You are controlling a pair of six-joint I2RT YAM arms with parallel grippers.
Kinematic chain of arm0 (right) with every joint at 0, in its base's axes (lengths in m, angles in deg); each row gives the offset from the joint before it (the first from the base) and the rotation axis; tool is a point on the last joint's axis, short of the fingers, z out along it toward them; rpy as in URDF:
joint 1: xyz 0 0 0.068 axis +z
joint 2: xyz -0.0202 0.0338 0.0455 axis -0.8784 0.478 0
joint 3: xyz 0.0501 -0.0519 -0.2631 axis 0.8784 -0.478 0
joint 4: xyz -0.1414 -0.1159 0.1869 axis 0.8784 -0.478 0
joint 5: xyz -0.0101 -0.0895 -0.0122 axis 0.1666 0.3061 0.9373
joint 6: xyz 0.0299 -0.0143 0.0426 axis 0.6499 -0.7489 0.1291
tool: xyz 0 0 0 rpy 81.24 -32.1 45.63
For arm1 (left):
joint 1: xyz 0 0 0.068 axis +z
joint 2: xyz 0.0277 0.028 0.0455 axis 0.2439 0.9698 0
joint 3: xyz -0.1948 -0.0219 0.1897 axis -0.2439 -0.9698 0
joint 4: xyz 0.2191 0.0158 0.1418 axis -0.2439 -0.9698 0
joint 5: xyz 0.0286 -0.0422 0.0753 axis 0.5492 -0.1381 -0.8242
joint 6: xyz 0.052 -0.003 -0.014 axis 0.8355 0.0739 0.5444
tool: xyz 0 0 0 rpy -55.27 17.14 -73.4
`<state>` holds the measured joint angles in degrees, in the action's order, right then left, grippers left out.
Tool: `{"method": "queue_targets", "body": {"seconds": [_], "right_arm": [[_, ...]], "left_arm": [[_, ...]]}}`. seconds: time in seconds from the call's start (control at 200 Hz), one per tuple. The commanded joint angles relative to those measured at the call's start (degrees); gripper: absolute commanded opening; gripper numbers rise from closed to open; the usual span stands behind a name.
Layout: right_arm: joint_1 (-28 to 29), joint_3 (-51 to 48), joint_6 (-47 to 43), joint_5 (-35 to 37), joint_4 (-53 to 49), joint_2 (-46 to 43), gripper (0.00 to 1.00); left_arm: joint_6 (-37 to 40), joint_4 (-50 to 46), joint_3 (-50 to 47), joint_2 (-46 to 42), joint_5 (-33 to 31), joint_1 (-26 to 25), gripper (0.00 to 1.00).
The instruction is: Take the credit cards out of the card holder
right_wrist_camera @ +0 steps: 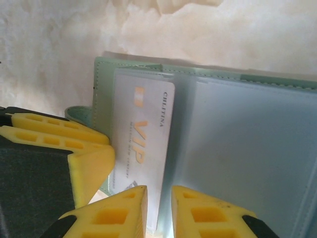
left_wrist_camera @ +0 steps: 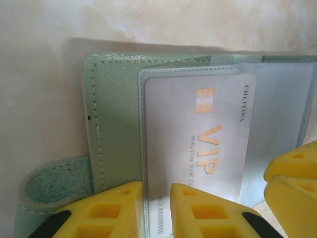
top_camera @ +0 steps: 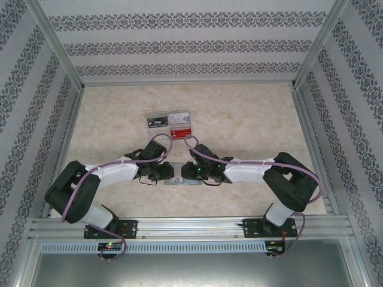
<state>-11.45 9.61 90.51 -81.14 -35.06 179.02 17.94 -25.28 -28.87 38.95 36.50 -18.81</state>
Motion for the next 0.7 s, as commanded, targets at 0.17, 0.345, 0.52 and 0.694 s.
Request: {"method": "queue_targets", "body": {"seconds": [0.17,0.345,0.52,0.694], "right_arm": [[0.01,0.52,0.06,-1.05,1.70,2.21,0.20],[-0.10,0.61,0.14,-1.47,2.47,3.14,0.20],[-0.08,0.28,0.55,-2.40,3.88,3.23,0.19],[-0.16,0.19,0.97,-3.13,4.86,3.56,0.19]], "left_arm": [[0.31,-1.19,0.77,0.99,-0.90,-0.67,0.23],[0.36,-1.33,0.88,0.97,-0.88,-0.73,0.23],[0.37,-1.36,0.89,0.99,-0.89,-0.73,0.23],[0.43,-1.34,0.84,1.07,-0.87,-0.73,0.23]]}}
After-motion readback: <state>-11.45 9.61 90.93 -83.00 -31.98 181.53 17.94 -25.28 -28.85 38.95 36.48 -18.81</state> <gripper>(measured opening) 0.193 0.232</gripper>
